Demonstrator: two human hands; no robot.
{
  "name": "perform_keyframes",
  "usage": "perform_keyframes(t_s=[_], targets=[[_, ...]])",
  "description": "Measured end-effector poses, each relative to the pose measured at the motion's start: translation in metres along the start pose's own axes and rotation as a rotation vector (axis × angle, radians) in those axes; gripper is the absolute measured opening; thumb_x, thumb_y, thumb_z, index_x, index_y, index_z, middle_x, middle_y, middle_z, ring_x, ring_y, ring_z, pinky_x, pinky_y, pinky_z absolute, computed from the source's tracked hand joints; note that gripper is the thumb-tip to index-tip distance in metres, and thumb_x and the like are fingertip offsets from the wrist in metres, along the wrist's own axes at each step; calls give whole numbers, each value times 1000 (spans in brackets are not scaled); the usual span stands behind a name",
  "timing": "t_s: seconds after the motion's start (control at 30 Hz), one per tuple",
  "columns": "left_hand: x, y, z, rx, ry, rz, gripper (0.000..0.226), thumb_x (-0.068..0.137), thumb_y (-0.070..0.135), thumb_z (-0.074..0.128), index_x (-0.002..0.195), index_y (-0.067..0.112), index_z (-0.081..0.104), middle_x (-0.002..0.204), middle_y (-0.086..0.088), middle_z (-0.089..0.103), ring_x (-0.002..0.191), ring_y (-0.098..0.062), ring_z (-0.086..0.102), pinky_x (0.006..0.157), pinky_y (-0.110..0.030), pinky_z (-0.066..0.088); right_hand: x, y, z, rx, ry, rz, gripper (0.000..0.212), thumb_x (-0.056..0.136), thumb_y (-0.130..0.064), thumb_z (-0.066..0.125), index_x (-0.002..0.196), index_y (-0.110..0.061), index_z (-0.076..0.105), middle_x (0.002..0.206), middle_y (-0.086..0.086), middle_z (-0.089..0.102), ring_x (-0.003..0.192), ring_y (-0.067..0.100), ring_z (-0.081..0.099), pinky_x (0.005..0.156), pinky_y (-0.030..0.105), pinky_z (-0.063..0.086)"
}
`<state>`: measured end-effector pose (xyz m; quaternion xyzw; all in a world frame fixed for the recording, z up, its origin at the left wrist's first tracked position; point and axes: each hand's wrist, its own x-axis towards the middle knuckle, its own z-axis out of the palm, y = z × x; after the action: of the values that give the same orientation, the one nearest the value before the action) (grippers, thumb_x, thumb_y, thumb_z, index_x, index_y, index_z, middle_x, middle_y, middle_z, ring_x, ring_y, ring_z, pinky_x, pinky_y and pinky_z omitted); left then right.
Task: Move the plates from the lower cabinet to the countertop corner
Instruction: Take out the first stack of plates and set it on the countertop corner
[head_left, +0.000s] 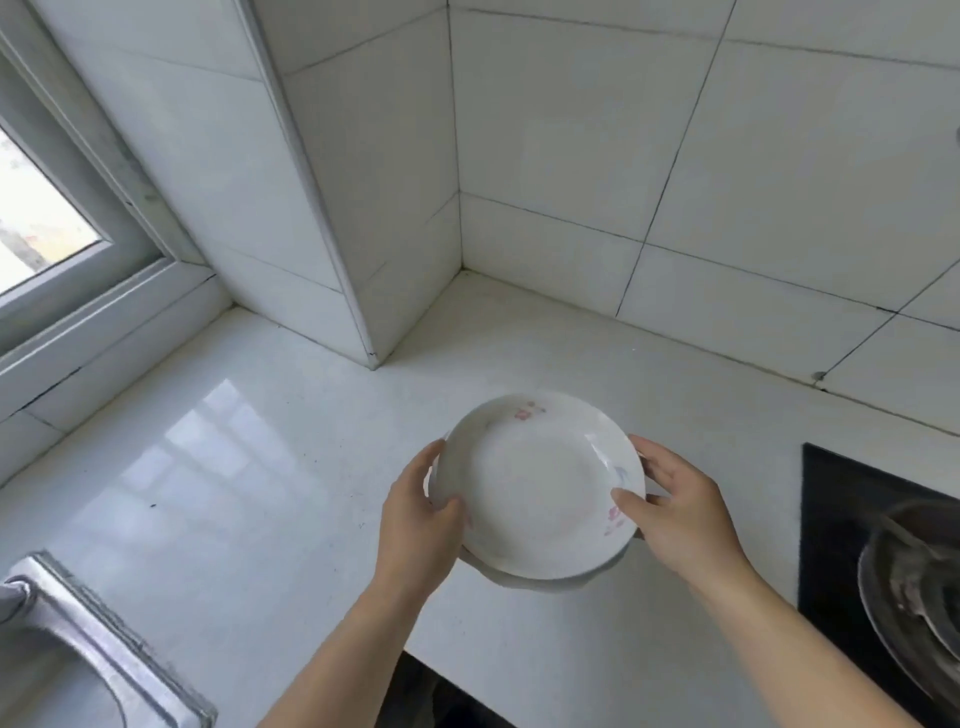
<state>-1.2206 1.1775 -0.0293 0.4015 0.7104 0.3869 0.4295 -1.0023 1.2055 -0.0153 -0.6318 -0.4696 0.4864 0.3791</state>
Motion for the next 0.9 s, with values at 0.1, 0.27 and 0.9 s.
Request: perform_keyframes(t_s=[0.1,0.27,0.9], targets=[[33,9,-1,19,-15,22,67,67,5,49,125,38,51,120,11,62,106,-24,62,87,-43,54,28,-7,7,-1,34,-1,52,76,8,60,99,-39,61,111,-15,65,93,8,67,80,38,57],[93,22,-2,81,-56,73,64,68,5,51,122,39,52,112,6,65,100,-23,62,71,-26,50,80,-17,21,-13,52,11,50,76,4,61,99,-40,59,111,-14,64,95,12,66,83,45,57],[290,40,21,192,-81,55,69,74,0,56,138,23,42,122,-4,62,104,-25,60,60,-18,42,266,-1,83,-75,80,47,47,79,0,60,114,-32,54,118,-10,60,107,12,58,84,32,53]])
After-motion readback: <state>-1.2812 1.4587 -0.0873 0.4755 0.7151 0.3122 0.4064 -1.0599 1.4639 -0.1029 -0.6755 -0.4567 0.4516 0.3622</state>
